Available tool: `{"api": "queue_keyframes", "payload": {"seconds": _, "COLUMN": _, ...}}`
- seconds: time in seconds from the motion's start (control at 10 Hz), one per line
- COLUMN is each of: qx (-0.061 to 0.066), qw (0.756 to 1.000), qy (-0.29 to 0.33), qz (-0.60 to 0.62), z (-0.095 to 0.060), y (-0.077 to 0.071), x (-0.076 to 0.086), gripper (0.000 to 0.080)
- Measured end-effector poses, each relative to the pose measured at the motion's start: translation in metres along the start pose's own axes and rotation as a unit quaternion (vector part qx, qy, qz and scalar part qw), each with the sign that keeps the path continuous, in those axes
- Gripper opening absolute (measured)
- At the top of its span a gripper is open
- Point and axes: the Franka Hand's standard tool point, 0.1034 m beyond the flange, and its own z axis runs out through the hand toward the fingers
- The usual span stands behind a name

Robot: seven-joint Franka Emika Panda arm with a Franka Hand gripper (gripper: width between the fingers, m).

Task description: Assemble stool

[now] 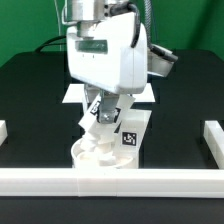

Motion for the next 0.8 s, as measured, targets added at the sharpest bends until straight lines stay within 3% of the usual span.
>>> {"api": "queue_keyframes", "payload": {"seconds": 0.3, "qx": -0.002, "qw": 0.999, "qy": -0.044, "qz": -0.031, "z": -0.012, "y": 0.008, "x": 0.015, "gripper": 0.0338}}
{"api": "queue_keyframes", "payload": {"seconds": 0.7, "qx": -0.056, "qw": 0.984, "qy": -0.165, "qz": -0.047, "z": -0.016, "y": 0.033, "x": 0.028, "gripper": 0.0338}}
{"api": "queue_keyframes", "payload": {"seconds": 0.8, "qx": -0.05, "qw": 0.982, "qy": -0.169, "qz": -0.063, "z": -0.014, "y": 0.027, "x": 0.03, "gripper": 0.0338}}
